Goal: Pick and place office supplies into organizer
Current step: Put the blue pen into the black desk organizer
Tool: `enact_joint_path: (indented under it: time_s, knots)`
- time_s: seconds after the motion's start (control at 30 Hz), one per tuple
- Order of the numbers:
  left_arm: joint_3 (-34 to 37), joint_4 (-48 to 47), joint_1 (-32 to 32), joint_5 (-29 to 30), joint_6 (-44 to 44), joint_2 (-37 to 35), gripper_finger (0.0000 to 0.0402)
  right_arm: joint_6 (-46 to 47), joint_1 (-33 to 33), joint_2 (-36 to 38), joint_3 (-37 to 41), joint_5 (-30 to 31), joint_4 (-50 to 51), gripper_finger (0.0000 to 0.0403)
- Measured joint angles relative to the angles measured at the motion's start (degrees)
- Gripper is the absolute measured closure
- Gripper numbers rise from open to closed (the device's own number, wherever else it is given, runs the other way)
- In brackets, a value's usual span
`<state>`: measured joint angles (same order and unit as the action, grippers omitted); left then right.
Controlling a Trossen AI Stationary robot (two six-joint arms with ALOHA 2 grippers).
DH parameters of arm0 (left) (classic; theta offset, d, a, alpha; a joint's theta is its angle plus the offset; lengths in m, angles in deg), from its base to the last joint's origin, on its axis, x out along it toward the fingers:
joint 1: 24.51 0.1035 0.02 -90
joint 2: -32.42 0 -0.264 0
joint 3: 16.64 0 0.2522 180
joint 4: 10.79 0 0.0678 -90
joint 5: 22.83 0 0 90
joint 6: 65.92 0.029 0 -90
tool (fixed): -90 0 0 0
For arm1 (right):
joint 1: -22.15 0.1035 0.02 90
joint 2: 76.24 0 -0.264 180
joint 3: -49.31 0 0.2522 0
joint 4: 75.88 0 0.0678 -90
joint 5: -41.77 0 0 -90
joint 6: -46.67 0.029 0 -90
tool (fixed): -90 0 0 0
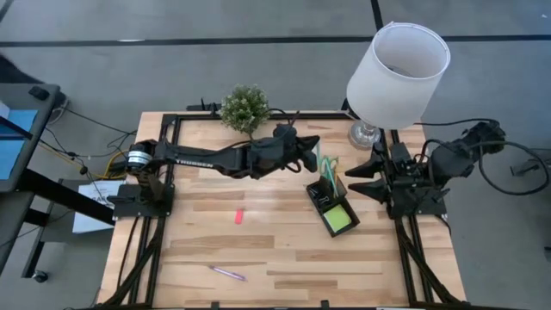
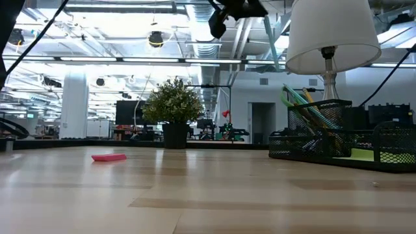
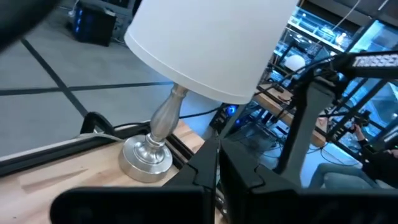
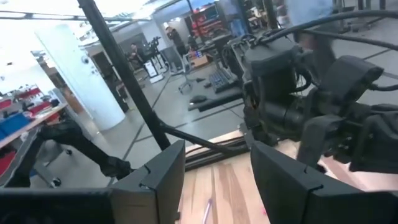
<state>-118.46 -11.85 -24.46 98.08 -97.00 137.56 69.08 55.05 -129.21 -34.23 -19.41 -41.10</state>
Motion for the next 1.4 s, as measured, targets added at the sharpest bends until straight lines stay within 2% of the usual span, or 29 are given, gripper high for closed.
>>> enact_joint_path:
  time_s: [0.13,0.27,0.33,0.6,0.83,0.93,1.1,1.2,1.4]
  knots:
    - [0.02,0.18,-0.26,-0.15,0.06,0.04,0.0401,-0.02,-0.77,0.09,0.0,1.16,-0.04,0.0228]
    - [0.01,5.9,-0.59,-2.39,0.06,3.32,0.0401,-0.02,-1.51,0.1,0.0,1.33,-0.17,0.0228]
    - [-1.42,8.84,-0.85,-4.18,-0.51,5.88,0.0401,0.0,-1.98,0.14,-0.01,1.31,-0.41,0.0228]
    - [-12.03,7.98,-1.28,-9.47,-1.29,15.38,0.0401,0.0,-2.51,0.17,0.0,1.3,-0.46,0.0228]
    - [-20.17,-5.35,-1.27,-11.91,0.49,20.0,0.0401,-0.37,-2.47,0.2,0.0,1.28,1.19,0.0228]
    - [-22.49,-9.99,-1.27,-12.98,5.33,19.62,0.0401,-0.37,-2.38,0.53,0.0,1.25,2.71,0.0228]
    - [-26.81,-24.35,-1.8,-12.7,13.84,16.63,0.0401,-0.42,-1.54,1.03,0.0,1.26,3.65,0.0228]
    - [-28.86,-31.03,-2.3,-13.45,15.81,15.43,0.0401,-0.44,-1.29,1.24,0.0,1.23,4.56,0.0228]
    - [-29.88,-42.12,-2.57,-22.56,20.58,11.76,0.0401,-0.44,-1.31,1.31,0.0,1.26,4.33,0.0228]
